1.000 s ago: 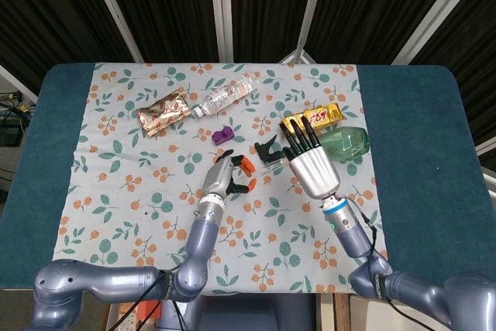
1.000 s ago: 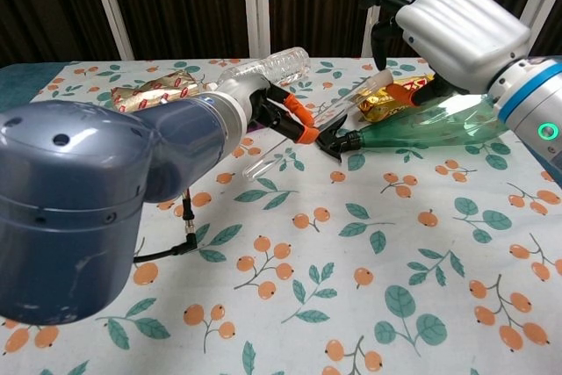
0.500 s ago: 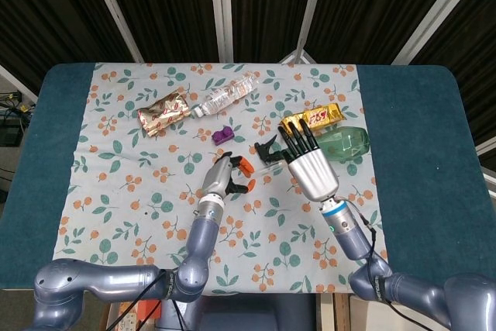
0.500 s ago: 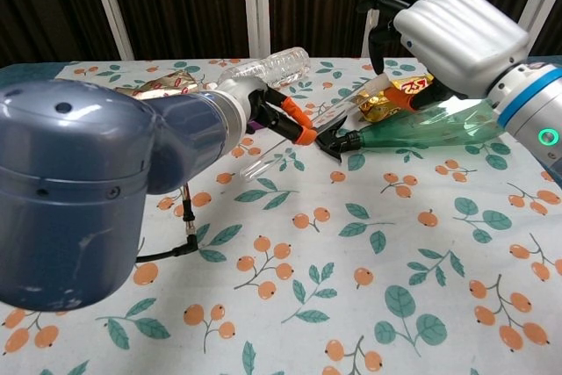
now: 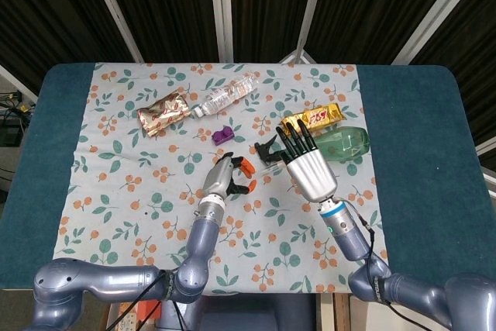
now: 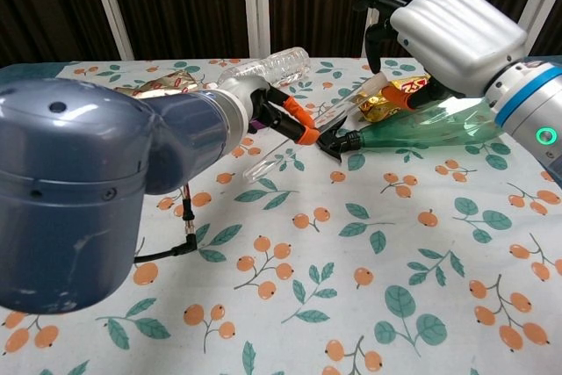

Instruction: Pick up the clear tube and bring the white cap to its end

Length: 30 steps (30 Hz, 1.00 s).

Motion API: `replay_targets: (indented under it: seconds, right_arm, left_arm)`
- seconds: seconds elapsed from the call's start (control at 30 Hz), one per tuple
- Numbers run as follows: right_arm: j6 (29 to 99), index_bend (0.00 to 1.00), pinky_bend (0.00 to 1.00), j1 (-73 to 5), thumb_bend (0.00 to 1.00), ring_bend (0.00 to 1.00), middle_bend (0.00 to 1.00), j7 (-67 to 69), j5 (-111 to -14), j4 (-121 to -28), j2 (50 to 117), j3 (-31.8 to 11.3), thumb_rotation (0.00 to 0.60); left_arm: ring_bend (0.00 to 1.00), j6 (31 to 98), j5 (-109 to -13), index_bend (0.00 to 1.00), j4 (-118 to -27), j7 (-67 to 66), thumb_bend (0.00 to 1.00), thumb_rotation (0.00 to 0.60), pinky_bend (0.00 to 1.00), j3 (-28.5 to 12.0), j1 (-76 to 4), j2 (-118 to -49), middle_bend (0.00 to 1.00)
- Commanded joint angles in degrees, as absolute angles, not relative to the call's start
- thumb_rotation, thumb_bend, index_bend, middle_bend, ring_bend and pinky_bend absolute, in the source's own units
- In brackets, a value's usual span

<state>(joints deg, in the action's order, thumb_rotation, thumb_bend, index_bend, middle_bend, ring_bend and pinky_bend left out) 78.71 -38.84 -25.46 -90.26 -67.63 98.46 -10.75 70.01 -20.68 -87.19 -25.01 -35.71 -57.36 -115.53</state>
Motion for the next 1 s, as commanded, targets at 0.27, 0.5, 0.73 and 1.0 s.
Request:
replay_targets:
  seconds: [0.27, 0.5, 0.73, 1.0]
  right_arm:
    - [78.69, 0.61, 0.00, -38.73, 0.46, 0.06, 0.16, -25.74, -90.30, -68.33, 98.42, -10.74, 0.600]
    - [78.66, 0.57, 0.00, -38.69, 0.46, 0.05, 0.16, -26.06, -90.39, -68.83, 98.26, -10.77, 0.600]
    - [77.11, 0.00, 0.00, -38.20, 0.46, 0.00, 0.00, -28.23, -88.77, -69.95, 97.53, -10.76, 0.600]
    - [77.07, 0.00, 0.00, -37.22, 0.46, 0.00, 0.00, -28.99, -88.14, -71.56, 96.58, -10.38, 0.600]
  left_arm:
    - [0.06, 70.07, -20.73, 0.63, -87.39, -24.94, 0.61, 0.600, 0.00, -35.77, -57.52, -115.50, 0.50]
    - [0.06, 70.10, -20.88, 0.63, -87.35, -24.85, 0.61, 0.600, 0.00, -35.69, -57.60, -115.53, 0.50]
    - [0.06, 70.05, -22.60, 0.63, -87.28, -24.15, 0.61, 0.600, 0.00, -34.87, -57.19, -115.22, 0.50]
    - [0.08, 70.02, -25.31, 0.63, -87.46, -23.32, 0.61, 0.600, 0.00, -33.08, -56.20, -114.63, 0.50]
